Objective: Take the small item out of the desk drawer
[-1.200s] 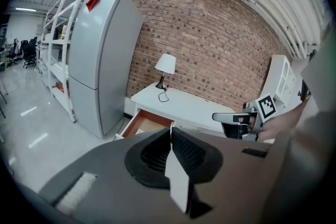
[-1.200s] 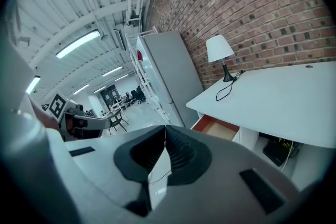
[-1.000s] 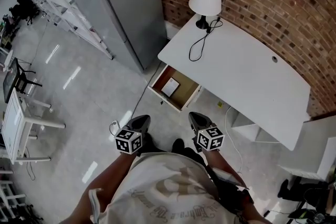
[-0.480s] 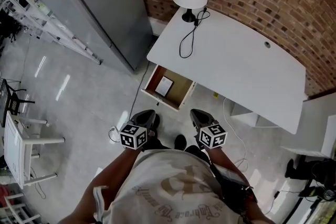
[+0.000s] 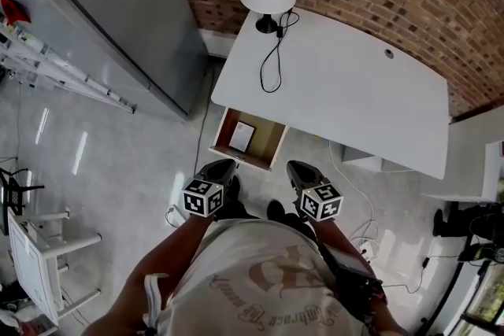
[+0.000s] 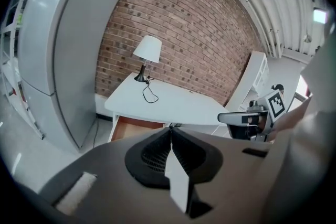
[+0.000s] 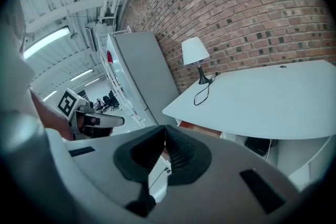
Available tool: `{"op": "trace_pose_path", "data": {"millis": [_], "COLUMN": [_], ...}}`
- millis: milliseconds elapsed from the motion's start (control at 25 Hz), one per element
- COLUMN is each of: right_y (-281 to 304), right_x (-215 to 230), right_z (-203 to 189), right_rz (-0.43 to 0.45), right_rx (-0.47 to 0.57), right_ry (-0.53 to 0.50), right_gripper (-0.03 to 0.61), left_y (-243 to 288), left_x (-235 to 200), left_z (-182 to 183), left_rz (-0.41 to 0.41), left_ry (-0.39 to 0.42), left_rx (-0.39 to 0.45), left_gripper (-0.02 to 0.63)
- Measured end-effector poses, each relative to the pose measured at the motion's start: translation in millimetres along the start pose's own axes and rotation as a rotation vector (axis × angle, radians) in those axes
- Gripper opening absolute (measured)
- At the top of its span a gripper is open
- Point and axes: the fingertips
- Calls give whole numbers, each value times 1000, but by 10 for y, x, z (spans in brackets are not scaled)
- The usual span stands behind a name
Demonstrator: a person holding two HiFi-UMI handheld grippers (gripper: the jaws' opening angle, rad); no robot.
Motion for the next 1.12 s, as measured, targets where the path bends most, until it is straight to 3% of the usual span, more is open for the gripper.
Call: {"op": "trace_pose_path", "data": {"millis": [680, 1120], "right_y": [308, 383], "right_x": [-192, -60], "right_z": [16, 39], "right_rz": [-251, -289], "right_rx": [75, 93], "right_ry": [94, 127], "right_gripper": [6, 6], "left_y": [243, 436], "left_x": [-724, -904], "left_z": [-20, -7], "left_rz": [-216, -207], "left_ry": [64, 58], "left_rx": [-98, -129], "left_gripper": [14, 14]}}
Point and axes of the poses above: the fingertips, and each gripper's own axes: y forward along the fingers, x to its right, z out of its top, and after that the axes turned 10 degrees about y, right-handed
